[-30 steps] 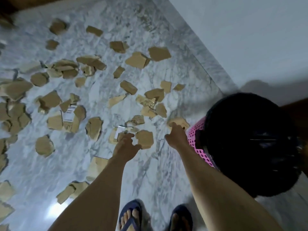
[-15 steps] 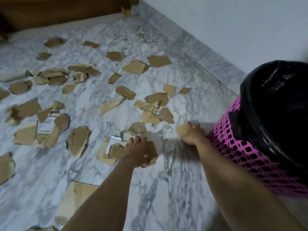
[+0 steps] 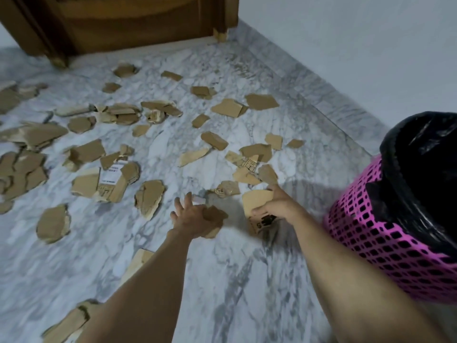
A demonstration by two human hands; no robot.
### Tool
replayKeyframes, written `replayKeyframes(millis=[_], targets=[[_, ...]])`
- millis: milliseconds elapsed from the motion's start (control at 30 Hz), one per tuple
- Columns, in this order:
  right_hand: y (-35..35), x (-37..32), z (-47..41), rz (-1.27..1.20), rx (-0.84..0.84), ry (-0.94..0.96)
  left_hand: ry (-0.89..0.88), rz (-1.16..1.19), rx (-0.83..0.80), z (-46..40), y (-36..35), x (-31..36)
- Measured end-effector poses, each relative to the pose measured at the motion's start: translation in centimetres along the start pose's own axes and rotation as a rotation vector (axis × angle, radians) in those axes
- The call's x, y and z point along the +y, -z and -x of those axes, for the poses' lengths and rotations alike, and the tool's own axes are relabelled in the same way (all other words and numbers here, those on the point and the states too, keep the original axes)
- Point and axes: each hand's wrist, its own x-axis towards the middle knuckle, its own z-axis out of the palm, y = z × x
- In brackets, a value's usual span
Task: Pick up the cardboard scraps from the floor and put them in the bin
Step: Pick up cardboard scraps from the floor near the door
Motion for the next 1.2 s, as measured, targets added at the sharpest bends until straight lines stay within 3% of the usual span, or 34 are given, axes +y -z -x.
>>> replayKeyframes(millis=[333, 633, 833, 933, 1000, 1067, 1200], targets=[[-3.9, -3.1, -0.7, 0.232, -0.116, 0.069, 0.072, -0.040, 0.174, -0.9, -2.6, -0.8], [-3.7, -5.1, -0.7, 0.501, -0.165, 0.113, 0.124, -0.105, 0.006, -2.7, -1.1, -1.5], [-3.8, -5.8, 0.0, 0.599, -0.206, 0.082, 0.027, 0.327, -0.159, -1.8, 0.6, -5.6], [-5.9, -7.5, 0.8, 0.665, -0.256, 0.114, 0.037, 0.400, -0.307, 0.7, 1.6, -9.3], [-8.1, -8.7, 1.4, 0.698, -0.298, 0.164, 0.099, 0.192, -0.334, 3.3, 2.3, -10.4], [-10.3, -9.5, 1.6, 0.703, -0.321, 0.205, 0.219, -0.142, -0.220, 5.5, 1.8, -10.6], [-12.0, -9.4, 2.1, 0.811, -0.262, 0.230, 0.248, -0.165, -0.144, 7.5, -2.0, -10.9]])
